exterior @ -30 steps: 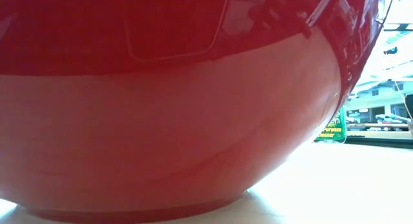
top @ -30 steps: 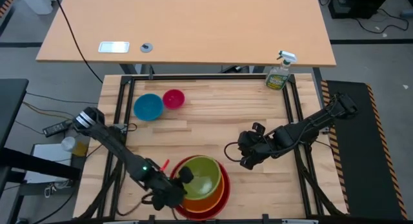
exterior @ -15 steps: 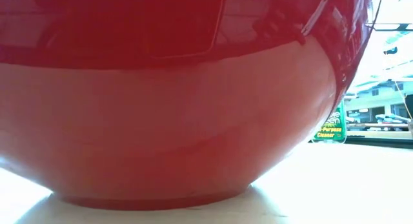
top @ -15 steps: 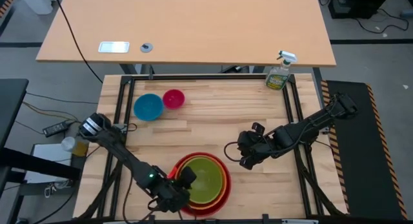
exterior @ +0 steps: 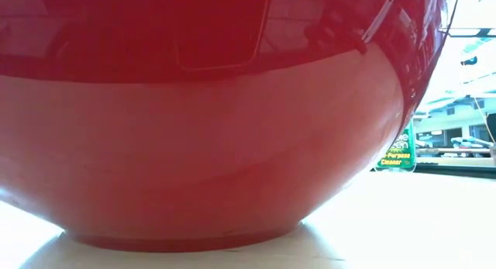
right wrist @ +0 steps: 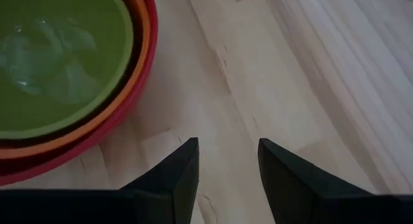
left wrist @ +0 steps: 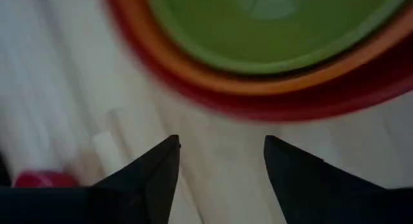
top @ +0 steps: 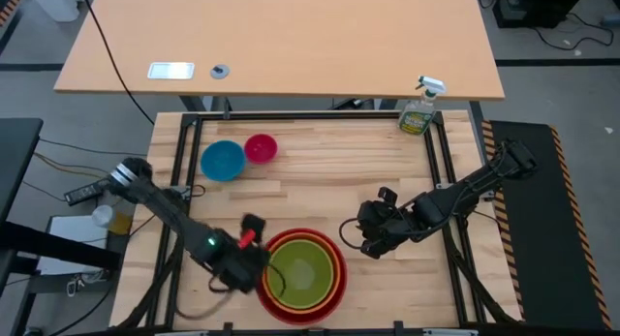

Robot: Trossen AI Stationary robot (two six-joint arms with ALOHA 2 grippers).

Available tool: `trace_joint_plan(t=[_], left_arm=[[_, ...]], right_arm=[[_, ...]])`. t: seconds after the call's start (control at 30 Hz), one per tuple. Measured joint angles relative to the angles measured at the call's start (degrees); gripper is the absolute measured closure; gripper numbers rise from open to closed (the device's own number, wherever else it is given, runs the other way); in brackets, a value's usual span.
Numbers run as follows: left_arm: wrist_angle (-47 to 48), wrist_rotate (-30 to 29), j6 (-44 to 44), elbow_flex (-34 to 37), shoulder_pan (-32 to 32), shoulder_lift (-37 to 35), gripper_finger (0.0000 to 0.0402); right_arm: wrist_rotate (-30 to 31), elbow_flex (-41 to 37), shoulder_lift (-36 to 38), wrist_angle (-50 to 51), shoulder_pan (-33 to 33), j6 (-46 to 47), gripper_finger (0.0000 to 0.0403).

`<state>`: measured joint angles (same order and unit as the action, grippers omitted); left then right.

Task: Nest bowls inside each other
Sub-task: Stack the blue bowl into the green bowl

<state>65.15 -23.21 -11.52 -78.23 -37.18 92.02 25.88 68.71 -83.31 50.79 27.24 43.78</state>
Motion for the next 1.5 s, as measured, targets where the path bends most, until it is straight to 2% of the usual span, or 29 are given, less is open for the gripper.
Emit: trace_joint_plan(t=[0.17,0.27,0.37,0.5,0.63,0.83,1.03,1.17,1.33,1.5], left_arm=[[-0.4,-4.8,-7.3,12.7,4.9,-12.2,0.0196],[-0.2,-5.5,-12.0,19.5,11.0,-18.3,0.0207],[-1.0,-5.6,-14.7,23.9,18.8,-21.2,0.0212],[-1.1,-5.2,-14.5,25.6,28.7,-20.8,0.0214],[-1.3,-4.6,-11.8,25.8,35.9,-17.7,0.0214],[-1.6,-4.5,-7.6,25.8,41.3,-12.4,0.0212],[-4.5,-5.0,-3.5,27.3,46.5,-9.0,0.0186],[-5.1,-5.6,-2.8,28.7,50.6,-7.5,0.0183],[-7.2,-5.5,-1.0,31.1,54.2,-6.4,0.0223],[-7.7,-4.9,0.4,31.8,55.3,-6.2,0.0303]], right_arm=[[0.2,0.0,0.0,-0.2,0.2,0.0,0.0237],[0.4,0.0,0.0,-1.0,0.2,-1.0,0.0237],[0.4,0.0,0.0,-2.4,-0.3,-2.3,0.0237],[0.2,0.0,0.0,-3.4,-0.8,-3.4,0.0237],[0.2,0.0,0.0,-3.4,-1.2,-3.8,0.0237],[0.2,0.0,0.0,-4.3,-1.2,-4.5,0.0237],[0.2,0.0,0.0,-5.5,-1.2,-5.0,0.0237],[0.2,0.0,0.0,-6.0,-1.2,-5.0,0.0237],[0.2,0.0,0.0,-6.2,-1.2,-5.0,0.0238],[0.2,0.0,0.0,-6.6,-1.2,-4.9,0.0239]])
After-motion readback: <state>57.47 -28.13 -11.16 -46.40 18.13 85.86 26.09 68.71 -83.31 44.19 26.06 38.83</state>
